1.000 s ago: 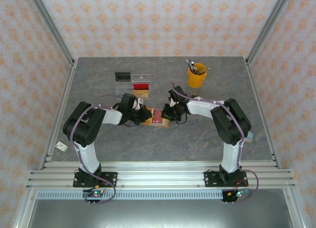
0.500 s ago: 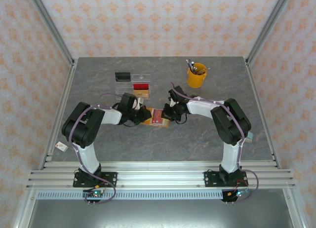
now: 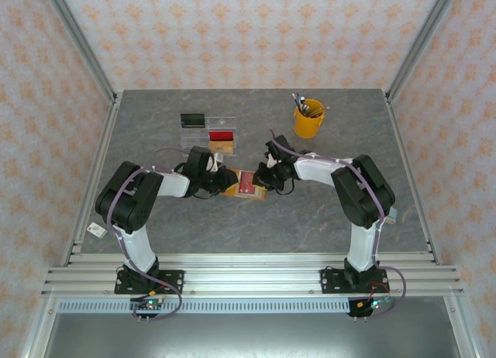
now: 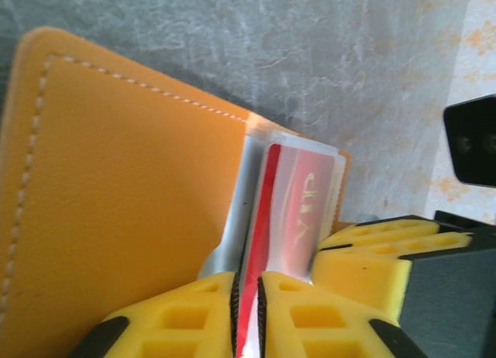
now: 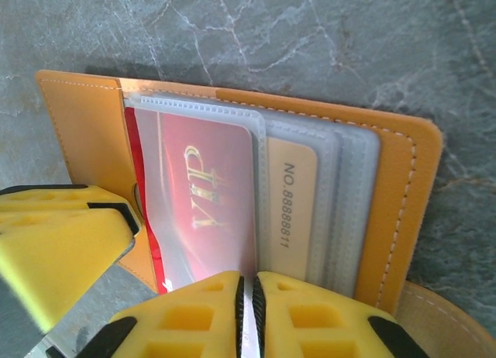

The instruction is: Take the credit cards out of the card holder

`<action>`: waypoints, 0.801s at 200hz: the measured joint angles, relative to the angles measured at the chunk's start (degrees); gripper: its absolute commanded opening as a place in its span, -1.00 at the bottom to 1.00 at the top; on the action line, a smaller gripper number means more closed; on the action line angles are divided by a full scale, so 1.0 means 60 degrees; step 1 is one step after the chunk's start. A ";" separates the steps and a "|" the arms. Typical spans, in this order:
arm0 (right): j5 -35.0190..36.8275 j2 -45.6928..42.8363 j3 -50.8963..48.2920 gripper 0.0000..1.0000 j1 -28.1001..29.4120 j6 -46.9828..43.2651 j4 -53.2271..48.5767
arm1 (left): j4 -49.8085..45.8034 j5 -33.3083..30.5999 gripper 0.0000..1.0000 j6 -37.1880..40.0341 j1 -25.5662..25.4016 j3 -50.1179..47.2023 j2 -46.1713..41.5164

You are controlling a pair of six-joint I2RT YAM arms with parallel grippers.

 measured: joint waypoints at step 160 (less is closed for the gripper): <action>-0.0401 0.0051 -0.0175 -0.71 -0.0080 0.0219 0.0459 | 0.0073 -0.1370 -0.40 -0.0204 -0.0517 0.0211 -0.0029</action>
